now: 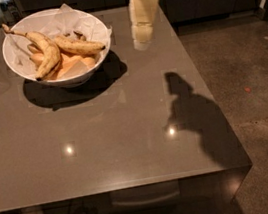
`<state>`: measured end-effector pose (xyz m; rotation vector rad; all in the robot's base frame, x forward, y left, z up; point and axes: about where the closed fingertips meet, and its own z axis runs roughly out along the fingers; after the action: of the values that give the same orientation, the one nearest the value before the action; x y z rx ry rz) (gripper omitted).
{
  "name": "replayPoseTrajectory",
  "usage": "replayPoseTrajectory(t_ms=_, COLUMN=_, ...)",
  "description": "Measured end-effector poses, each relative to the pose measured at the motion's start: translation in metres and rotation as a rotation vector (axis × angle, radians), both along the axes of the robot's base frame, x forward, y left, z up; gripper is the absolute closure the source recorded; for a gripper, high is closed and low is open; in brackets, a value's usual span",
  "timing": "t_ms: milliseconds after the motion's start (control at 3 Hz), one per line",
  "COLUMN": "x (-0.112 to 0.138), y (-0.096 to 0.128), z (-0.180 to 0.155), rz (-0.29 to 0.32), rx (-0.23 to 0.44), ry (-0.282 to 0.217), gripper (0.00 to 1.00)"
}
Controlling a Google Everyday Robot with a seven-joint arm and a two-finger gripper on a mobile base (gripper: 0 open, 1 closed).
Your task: Pick banana from white bowl
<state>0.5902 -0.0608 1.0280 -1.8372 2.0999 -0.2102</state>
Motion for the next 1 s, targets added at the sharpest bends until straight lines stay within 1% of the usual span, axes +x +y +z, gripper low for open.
replayPoseTrajectory(t_ms=333, x=0.012, y=0.019, z=0.000, rz=0.044, rx=-0.055, ry=-0.021, gripper=0.00)
replayPoseTrajectory(t_ms=667, x=0.012, y=0.026, z=0.003, rz=0.046, rx=-0.019, ry=-0.057, gripper=0.00)
replayPoseTrajectory(t_ms=1000, x=0.025, y=0.027, z=0.017, rz=-0.029, rx=-0.006, ry=-0.100, gripper=0.00)
